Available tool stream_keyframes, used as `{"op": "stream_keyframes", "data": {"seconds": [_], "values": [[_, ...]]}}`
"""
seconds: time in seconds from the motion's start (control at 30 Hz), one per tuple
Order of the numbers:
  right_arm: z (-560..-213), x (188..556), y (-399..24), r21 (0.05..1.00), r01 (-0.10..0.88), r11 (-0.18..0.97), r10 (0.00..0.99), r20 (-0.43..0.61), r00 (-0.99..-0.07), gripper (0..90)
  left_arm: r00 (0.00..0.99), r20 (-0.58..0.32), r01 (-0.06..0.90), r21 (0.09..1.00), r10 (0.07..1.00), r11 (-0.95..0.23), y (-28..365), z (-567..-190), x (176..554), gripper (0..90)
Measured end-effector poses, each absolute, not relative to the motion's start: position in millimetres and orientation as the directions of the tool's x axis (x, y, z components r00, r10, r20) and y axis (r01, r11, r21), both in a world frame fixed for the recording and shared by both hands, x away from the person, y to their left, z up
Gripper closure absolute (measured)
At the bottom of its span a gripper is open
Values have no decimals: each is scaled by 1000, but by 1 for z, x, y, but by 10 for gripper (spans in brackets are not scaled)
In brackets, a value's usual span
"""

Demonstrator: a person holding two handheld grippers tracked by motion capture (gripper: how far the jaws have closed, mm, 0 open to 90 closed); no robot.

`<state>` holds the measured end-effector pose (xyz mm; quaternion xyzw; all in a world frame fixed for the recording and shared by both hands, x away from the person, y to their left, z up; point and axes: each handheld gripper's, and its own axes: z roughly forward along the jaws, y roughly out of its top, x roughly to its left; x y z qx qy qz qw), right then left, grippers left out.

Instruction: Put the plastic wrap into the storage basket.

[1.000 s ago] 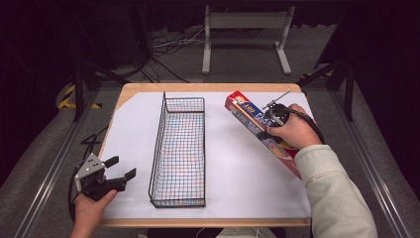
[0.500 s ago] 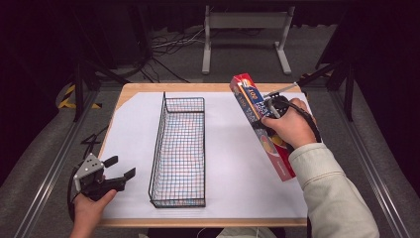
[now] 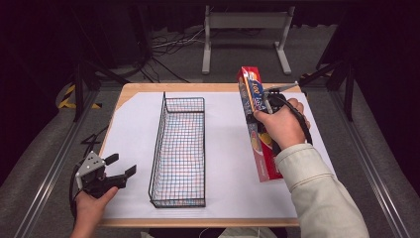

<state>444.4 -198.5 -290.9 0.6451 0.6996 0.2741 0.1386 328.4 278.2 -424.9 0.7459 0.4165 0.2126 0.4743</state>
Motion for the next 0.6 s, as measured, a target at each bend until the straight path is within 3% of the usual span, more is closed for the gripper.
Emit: {"op": "stream_keyframes", "data": {"seconds": [0.2, 0.6], "values": [[-290, 443, -189, 554, 831, -49, 972, 217, -88, 410, 549, -83, 429, 882, 832, -196, 278, -429, 339, 196], [-279, 438, -149, 567, 821, -63, 975, 212, -72, 410, 528, -42, 412, 886, 848, -212, 275, -438, 348, 195]]}}
